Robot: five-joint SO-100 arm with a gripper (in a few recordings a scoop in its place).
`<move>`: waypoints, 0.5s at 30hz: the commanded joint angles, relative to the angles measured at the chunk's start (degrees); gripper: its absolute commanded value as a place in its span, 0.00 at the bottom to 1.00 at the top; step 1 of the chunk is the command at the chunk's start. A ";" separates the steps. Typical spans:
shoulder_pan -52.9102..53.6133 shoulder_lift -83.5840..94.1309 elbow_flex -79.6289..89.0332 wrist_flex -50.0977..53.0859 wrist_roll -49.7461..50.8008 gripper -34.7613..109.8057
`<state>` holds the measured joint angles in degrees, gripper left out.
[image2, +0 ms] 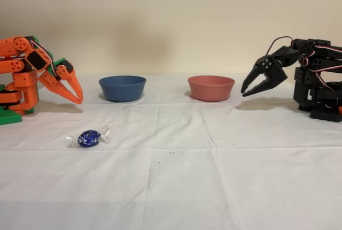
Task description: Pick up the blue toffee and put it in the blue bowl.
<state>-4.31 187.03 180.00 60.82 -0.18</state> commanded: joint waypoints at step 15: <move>6.77 -13.18 -17.49 -0.62 -7.21 0.24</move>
<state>-0.18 178.77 172.00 60.82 -7.91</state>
